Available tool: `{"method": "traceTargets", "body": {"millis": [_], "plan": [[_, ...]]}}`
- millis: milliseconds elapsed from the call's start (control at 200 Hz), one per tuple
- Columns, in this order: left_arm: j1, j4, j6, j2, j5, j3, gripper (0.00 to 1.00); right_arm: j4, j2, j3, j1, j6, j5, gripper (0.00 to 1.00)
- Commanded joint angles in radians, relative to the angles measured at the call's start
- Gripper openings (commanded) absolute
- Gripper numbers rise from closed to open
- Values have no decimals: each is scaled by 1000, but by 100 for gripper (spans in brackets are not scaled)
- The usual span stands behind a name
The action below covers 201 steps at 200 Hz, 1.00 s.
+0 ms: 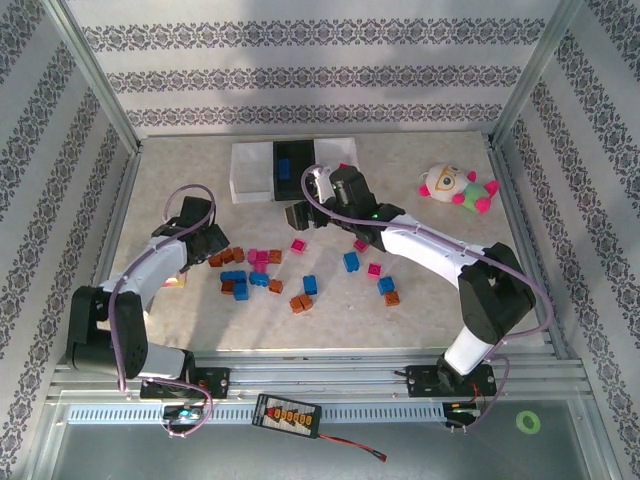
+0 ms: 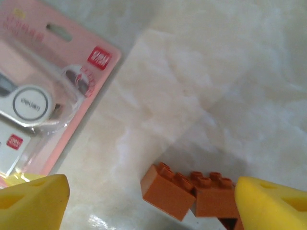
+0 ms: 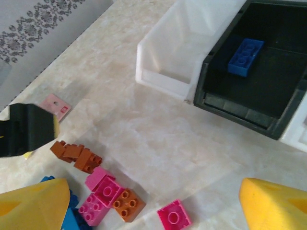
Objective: Sort the legos into containers by color
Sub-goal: Pick up the lego from the middle-left of the table.
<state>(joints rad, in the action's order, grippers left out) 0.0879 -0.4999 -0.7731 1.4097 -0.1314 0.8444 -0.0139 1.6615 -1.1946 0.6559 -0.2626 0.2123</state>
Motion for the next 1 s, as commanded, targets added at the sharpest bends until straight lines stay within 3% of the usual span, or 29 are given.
{"method": "traceTargets", "body": {"millis": [0,280,435,639,889,999], "plan": [[-14,-26,-223,47,47,43,84,-46,12,-4,20,-29,38,91],[-16,-142,-609,169,32,153,75,-44,33,-14,37,-33,45,92],[-16,-182,-755,189,30,155,69,-41,26,-2,38,-32,30,92],[-16,-140,-859,209,103,122,65,-38,25,1,36,-30,21,92],[-17,-70,-885,241,143,96,47,-38,21,6,37,-30,14,92],[-17,-52,-888,243,151,86,35,-36,17,9,36,-30,7,92]]}}
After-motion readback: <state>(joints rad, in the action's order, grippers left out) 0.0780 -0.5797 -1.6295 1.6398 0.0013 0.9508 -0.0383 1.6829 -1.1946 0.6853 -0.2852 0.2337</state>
